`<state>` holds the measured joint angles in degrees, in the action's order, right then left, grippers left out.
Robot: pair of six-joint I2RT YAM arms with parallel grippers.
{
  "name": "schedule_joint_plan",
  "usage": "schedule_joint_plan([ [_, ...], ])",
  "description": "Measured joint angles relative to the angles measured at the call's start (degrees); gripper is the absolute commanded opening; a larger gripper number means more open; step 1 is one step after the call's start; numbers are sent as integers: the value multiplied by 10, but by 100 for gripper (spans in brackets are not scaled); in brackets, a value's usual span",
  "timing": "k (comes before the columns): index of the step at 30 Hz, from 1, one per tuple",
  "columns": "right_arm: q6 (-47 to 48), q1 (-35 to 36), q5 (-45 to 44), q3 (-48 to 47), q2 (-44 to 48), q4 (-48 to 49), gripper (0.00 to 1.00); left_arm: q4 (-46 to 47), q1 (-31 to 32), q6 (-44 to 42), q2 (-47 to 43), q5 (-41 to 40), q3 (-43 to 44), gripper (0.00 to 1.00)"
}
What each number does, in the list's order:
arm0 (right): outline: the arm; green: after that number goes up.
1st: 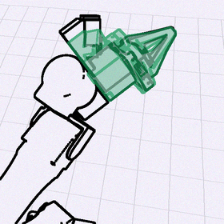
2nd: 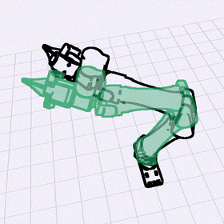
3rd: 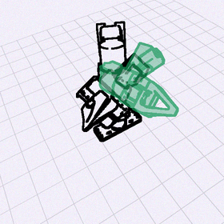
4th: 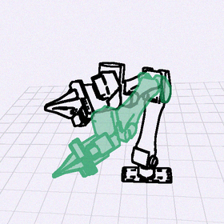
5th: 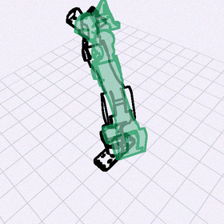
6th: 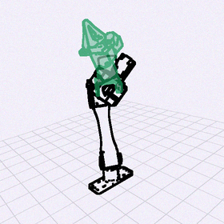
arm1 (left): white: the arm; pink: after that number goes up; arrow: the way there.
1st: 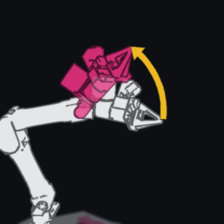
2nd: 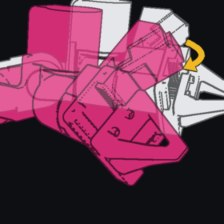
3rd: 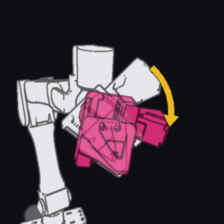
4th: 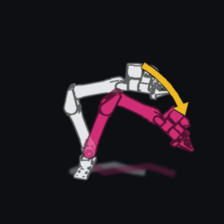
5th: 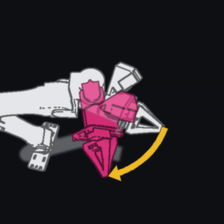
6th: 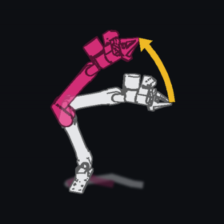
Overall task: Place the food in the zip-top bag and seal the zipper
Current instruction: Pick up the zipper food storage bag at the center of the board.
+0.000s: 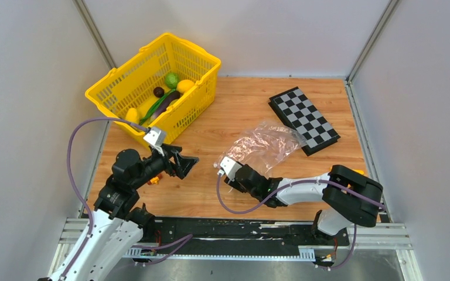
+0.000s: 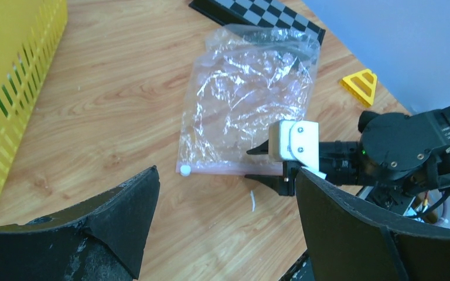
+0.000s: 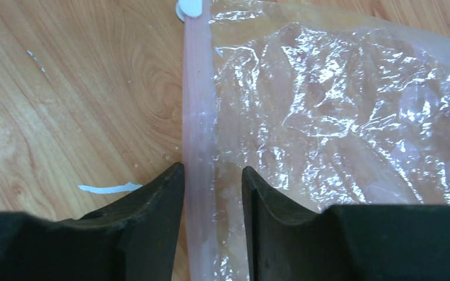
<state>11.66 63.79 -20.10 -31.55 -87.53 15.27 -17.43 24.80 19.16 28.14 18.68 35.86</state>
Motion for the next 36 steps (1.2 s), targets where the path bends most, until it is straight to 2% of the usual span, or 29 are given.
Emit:
schedule_joint_plan([
  [4,5,0,2,0,0,3,28,0,0,0,-16,7,-29,93],
  [6,5,0,2,0,1,3,19,-4,0,0,-22,7,-32,93],
  [9,9,0,2,0,6,4,14,-4,0,0,-37,7,-32,93],
  [14,10,0,-10,0,8,10,12,-3,0,0,-44,7,-32,93],
  [19,9,0,-35,0,8,14,0,7,0,5,-31,5,-40,93],
  [30,-29,-15,-55,-19,82,12,0,56,3,34,23,3,-65,93],
  [36,-93,-69,-58,-74,105,-36,0,106,19,65,34,-1,-81,92],
])
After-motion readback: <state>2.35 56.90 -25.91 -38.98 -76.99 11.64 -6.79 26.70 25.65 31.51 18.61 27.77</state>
